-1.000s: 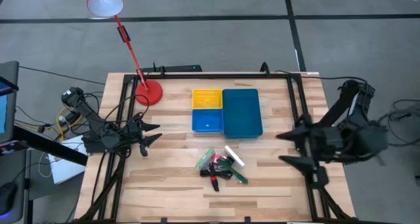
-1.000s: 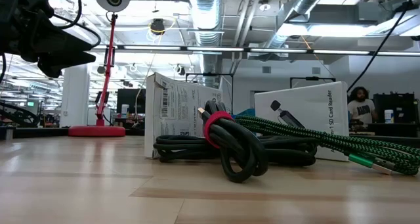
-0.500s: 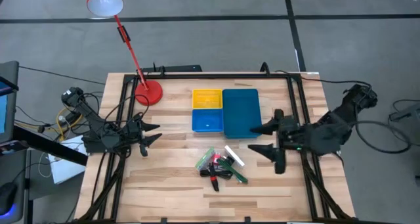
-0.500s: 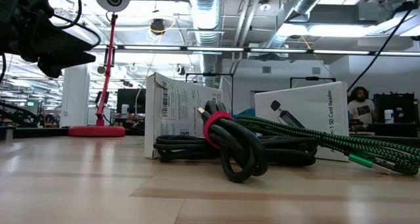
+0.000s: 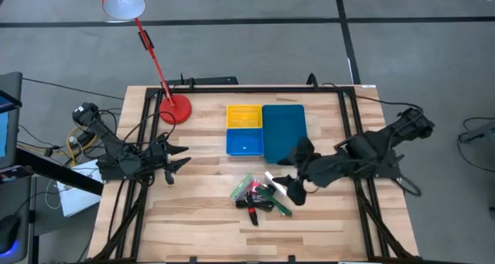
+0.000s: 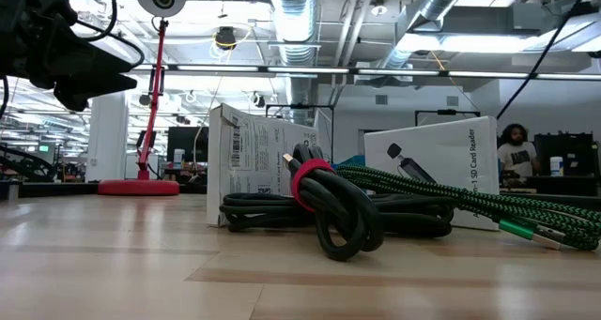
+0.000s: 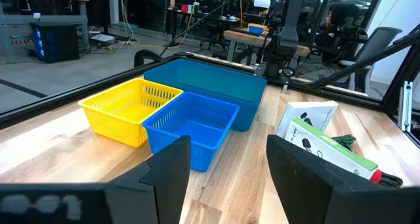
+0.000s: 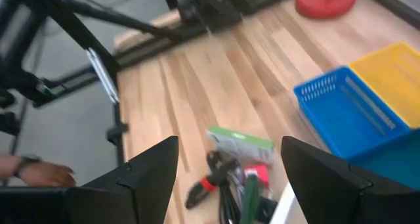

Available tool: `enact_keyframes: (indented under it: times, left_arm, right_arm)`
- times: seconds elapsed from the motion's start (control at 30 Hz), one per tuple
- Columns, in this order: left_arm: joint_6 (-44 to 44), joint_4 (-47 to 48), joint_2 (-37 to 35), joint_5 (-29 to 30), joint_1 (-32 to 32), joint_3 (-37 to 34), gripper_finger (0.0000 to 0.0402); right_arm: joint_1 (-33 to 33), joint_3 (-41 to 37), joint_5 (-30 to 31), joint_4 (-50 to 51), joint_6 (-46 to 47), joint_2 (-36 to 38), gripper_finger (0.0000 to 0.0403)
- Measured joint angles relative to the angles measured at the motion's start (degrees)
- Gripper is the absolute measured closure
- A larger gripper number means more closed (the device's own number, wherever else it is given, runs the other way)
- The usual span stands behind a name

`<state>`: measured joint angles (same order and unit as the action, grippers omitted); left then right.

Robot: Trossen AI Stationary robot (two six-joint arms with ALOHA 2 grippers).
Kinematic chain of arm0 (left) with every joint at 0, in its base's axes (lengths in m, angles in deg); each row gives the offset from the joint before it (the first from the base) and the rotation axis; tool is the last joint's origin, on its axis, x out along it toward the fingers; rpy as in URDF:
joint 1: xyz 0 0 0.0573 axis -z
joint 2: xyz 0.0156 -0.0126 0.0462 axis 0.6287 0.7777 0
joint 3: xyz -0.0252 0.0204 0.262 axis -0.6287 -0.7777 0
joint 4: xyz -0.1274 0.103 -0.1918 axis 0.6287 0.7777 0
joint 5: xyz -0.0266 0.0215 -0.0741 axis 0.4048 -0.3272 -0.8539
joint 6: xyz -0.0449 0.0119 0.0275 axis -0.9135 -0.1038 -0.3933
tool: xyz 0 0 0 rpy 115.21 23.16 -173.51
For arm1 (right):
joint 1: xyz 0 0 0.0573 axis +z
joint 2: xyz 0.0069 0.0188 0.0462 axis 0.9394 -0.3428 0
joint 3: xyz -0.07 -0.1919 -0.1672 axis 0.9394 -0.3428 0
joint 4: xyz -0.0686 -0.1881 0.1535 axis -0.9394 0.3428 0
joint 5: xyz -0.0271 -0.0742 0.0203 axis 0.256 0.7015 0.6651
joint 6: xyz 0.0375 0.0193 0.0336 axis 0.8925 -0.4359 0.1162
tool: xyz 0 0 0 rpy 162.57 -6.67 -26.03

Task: Pick and place items into bin
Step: Put the right card reader box into the yellow bin

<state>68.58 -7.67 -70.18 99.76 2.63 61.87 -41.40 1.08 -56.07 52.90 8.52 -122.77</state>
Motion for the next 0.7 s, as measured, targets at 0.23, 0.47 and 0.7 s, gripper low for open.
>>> enact_keyframes:
  times: [0.23,0.47,0.7]
  left_arm:
    - [0.00,-0.02,0.00,0.00,0.02,0.00,0.0212]
    - [0.00,-0.01,0.00,0.01,0.01,-0.01,0.0212]
    - [0.00,0.00,0.00,0.02,0.00,0.00,0.0212]
  right_arm:
    - [-1.92,1.21,-3.29,9.93,6.44,-4.78,0.0137]
    - [-2.11,1.19,-5.67,13.10,10.12,-9.17,0.0137]
    - [-2.61,1.17,-6.92,15.43,12.62,-12.21,0.0137]
